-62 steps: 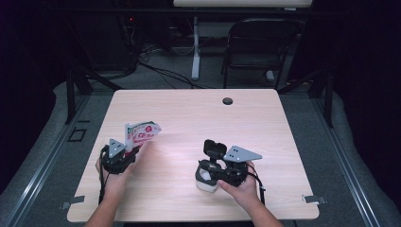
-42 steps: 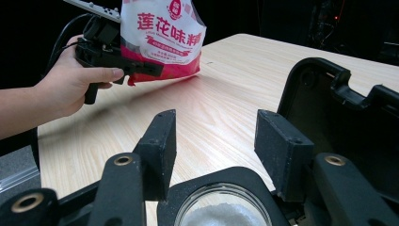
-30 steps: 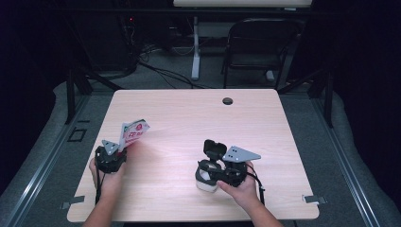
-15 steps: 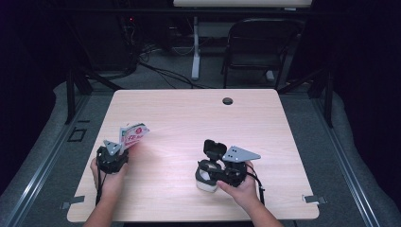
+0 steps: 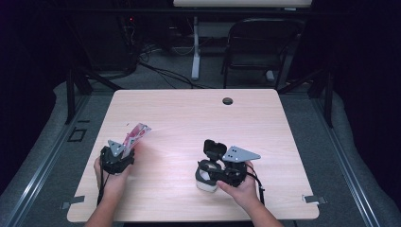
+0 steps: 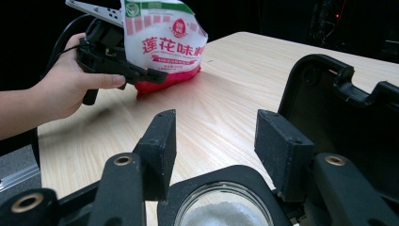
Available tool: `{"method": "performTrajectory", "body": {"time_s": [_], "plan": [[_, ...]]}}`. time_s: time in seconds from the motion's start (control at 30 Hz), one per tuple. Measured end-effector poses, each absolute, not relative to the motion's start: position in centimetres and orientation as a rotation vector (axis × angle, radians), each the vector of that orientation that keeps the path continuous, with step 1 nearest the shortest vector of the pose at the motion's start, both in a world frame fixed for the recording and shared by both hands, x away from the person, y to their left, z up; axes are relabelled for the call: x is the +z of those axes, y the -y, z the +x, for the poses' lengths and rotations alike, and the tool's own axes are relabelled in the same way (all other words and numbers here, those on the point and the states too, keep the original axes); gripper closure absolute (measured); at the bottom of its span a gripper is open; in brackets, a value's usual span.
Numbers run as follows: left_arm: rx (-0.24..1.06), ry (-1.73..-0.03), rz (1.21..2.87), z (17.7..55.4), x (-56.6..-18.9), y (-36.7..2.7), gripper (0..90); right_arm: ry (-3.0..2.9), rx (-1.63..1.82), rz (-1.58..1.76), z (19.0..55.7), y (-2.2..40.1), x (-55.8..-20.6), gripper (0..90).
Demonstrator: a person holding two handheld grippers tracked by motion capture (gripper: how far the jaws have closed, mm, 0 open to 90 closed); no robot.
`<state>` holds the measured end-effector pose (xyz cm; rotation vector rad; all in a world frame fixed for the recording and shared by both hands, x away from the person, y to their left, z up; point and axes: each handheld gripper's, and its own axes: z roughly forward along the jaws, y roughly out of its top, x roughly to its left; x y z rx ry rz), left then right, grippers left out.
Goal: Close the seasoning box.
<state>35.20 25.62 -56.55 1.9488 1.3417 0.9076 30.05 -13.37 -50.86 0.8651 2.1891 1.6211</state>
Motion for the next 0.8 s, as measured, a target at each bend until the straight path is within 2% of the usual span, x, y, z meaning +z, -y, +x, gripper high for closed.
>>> {"method": "performTrajectory", "body": {"time_s": [0.27,0.5,0.63,0.8], "plan": [[0.895,-1.299,1.95,35.1,-56.4,-25.2,36.0,-2.186,1.625,0.867,30.1,13.4,-50.9,48.9],[0.892,-1.264,1.964,35.0,-56.2,-24.8,35.7,-2.184,1.627,0.87,30.1,13.4,-50.9,48.9],[1.006,-1.215,2.063,34.8,-56.7,-24.1,33.3,-2.185,1.628,0.867,30.1,13.4,-50.9,48.9],[0.96,-1.214,2.069,34.8,-56.6,-23.5,37.9,-2.185,1.627,0.866,30.1,13.4,-50.9,48.9]]}}
